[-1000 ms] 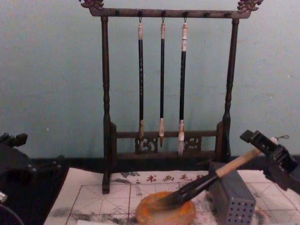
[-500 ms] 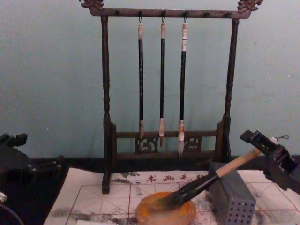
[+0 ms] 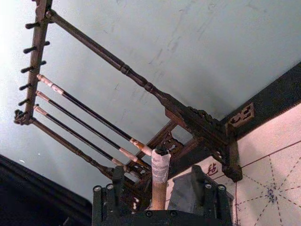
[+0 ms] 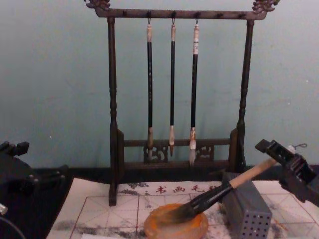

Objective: Pick up the brush from the inkstone, write on the paper, then place the brush back to its original position.

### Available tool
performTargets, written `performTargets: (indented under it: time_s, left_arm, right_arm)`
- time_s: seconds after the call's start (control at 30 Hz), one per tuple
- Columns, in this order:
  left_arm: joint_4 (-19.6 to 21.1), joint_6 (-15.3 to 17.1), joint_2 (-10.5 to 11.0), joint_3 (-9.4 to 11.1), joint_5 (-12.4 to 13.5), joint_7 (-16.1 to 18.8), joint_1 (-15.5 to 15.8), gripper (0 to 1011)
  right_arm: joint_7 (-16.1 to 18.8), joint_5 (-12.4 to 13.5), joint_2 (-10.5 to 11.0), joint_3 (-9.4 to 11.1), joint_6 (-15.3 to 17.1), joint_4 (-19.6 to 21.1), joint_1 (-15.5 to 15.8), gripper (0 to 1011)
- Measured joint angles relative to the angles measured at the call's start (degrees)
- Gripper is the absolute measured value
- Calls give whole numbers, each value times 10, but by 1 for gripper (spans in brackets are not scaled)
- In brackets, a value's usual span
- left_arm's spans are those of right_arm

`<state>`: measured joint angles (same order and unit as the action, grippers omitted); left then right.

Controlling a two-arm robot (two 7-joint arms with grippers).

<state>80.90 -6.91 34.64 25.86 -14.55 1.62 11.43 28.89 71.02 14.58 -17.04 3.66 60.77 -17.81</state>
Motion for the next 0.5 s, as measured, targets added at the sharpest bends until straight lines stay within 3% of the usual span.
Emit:
performTargets:
  time_s: [0.33, 0.5]
  left_arm:
    - [0, 0, 0, 0, 0, 0, 0, 1001]
    - [0, 0, 0, 0, 0, 0, 0, 1001]
  right_arm:
    - [0, 0, 0, 0, 0, 0, 0, 686]
    - [0, 0, 0, 0, 0, 0, 0, 500]
